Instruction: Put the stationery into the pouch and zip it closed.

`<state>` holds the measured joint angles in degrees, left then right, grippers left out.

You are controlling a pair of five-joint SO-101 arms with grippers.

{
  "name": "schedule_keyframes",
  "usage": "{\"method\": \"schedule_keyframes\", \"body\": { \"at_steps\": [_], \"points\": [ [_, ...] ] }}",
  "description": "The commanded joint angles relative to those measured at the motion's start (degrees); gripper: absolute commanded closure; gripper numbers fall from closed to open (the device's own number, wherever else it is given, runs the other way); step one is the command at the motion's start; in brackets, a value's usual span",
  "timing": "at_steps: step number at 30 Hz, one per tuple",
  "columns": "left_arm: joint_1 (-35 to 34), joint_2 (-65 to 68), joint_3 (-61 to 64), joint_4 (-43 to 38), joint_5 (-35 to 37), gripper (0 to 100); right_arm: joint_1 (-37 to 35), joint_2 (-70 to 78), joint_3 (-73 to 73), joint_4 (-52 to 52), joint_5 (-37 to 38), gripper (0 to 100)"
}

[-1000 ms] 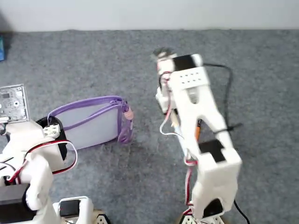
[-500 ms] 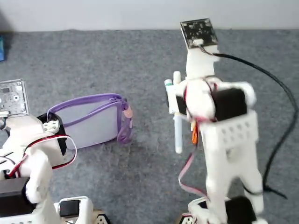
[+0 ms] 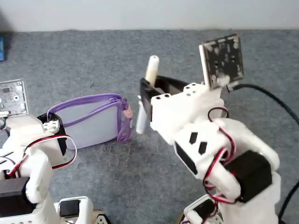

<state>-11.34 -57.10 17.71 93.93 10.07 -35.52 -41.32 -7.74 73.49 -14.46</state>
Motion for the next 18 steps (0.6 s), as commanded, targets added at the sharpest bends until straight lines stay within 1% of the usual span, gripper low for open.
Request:
{"method": "schedule_keyframes", "body": {
  "at_steps": [1, 3, 6, 7, 10, 14, 18],
  "points": [
    [0.62, 2.11, 0.92, -0.7, -0.09, 99, -4.44, -4.44, 4.04, -13.32, 0.35, 99.1],
    [0.62, 2.11, 0.92, -0.79, -0.09, 99, -7.16, -5.41, 6.95, -19.65, 2.29, 99.1],
    [0.62, 2.11, 0.92, -0.79, -0.09, 99, -8.84, -5.41, 10.73, -29.49, 4.57, 99.1],
    [0.62, 2.11, 0.92, -0.79, -0.09, 99, -9.01, -5.32, 12.04, -32.84, 5.8, 99.1],
    [0.62, 2.11, 0.92, -0.79, -0.09, 99, -12.62, -5.32, 16.79, -41.27, 10.37, 99.1],
    [0.53, 2.11, 0.92, -0.79, -0.09, 99, -17.36, -5.23, 22.07, -47.25, 12.22, 99.1],
    [0.53, 2.11, 0.92, -0.7, -0.09, 99, -19.65, -5.23, 25.76, -48.75, 12.22, 99.1]
  ]
}}
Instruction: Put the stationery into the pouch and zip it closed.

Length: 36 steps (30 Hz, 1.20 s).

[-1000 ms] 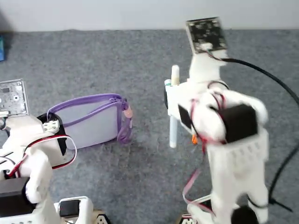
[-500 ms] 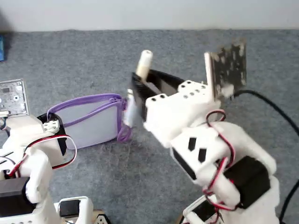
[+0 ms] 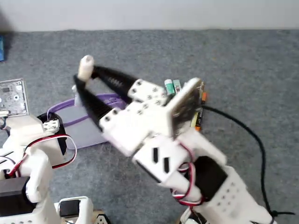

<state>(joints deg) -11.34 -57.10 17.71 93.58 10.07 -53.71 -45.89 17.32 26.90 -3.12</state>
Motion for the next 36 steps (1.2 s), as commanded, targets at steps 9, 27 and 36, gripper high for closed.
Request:
{"method": "schedule_keyframes", "body": {
  "at_steps": [9, 27, 36],
  "points": [
    [0.44, 2.11, 0.92, -0.35, -0.09, 99, -1.54, -0.66, 8.26, -1.54, 2.55, 98.8],
    [0.44, 2.11, 0.92, -0.26, -0.09, 99, 14.55, 2.77, -6.15, 16.66, -1.41, 84.7],
    [0.44, 2.02, 0.92, -0.35, -0.09, 99, 33.8, 17.71, -9.93, 31.69, -4.66, 84.9]
  ]
}}
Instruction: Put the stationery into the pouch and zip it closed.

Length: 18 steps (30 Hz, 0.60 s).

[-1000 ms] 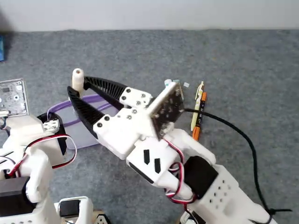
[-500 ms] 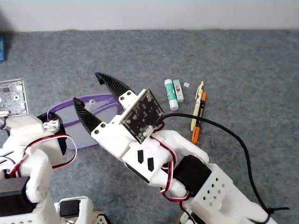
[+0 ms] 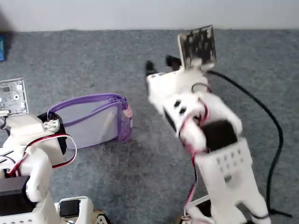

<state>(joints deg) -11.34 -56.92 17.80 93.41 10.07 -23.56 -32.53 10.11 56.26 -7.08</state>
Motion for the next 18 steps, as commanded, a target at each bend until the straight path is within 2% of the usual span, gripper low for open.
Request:
{"method": "schedule_keyframes", "body": {
  "at_steps": [1, 10, 18],
  "points": [
    [0.44, 1.85, 0.84, -0.18, -0.09, 99, 4.53, 6.55, -2.73, 2.95, -0.7, 85.0],
    [0.44, 1.49, 0.84, -0.18, -0.09, 99, 5.58, 28.62, -5.01, 2.77, -0.7, 84.8],
    [0.44, 1.49, 0.84, -0.26, -0.09, 99, 7.34, 54.37, -25.76, 3.82, -0.35, 85.0]
  ]
}}
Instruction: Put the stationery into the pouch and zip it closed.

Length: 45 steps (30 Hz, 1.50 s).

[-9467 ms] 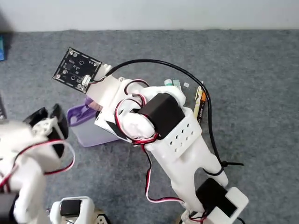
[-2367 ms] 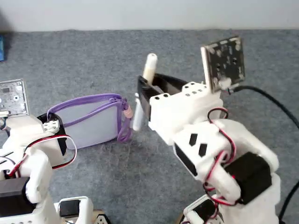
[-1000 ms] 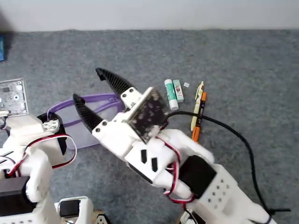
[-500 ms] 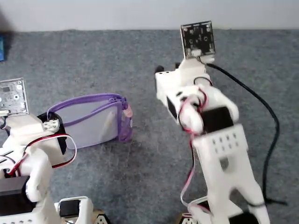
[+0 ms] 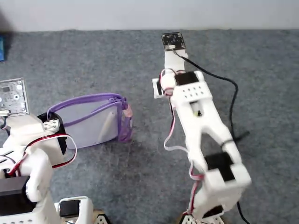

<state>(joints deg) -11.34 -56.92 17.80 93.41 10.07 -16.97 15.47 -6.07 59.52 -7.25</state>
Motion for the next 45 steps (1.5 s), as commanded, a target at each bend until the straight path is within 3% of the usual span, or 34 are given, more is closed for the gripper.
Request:
{"method": "schedule_keyframes", "body": {
  "at_steps": [1, 14, 20, 39, 43, 45],
  "points": [
    [0.44, 1.49, 0.84, -0.26, -0.09, 99, 1.01, 9.27, -12.84, 1.98, -0.18, 85.0],
    [0.44, 1.49, 0.84, -0.18, -0.09, 99, 3.82, 40.22, -58.2, 24.84, -0.18, 85.0],
    [0.44, 1.49, 0.84, -0.26, -0.09, 99, 4.0, 49.63, -70.59, 30.37, -0.09, 85.0],
    [0.44, 1.49, 0.84, -0.09, -0.09, 99, 0.22, 56.13, -75.52, 36.0, 2.46, 85.3],
    [0.44, 1.49, 0.84, -0.35, -0.09, 99, 0.66, 56.13, -75.43, 36.18, 2.73, 98.2],
    [0.44, 1.58, 0.84, -0.35, -0.09, 99, 0.57, 56.13, -75.43, 36.44, 2.73, 97.6]
  ]
}}
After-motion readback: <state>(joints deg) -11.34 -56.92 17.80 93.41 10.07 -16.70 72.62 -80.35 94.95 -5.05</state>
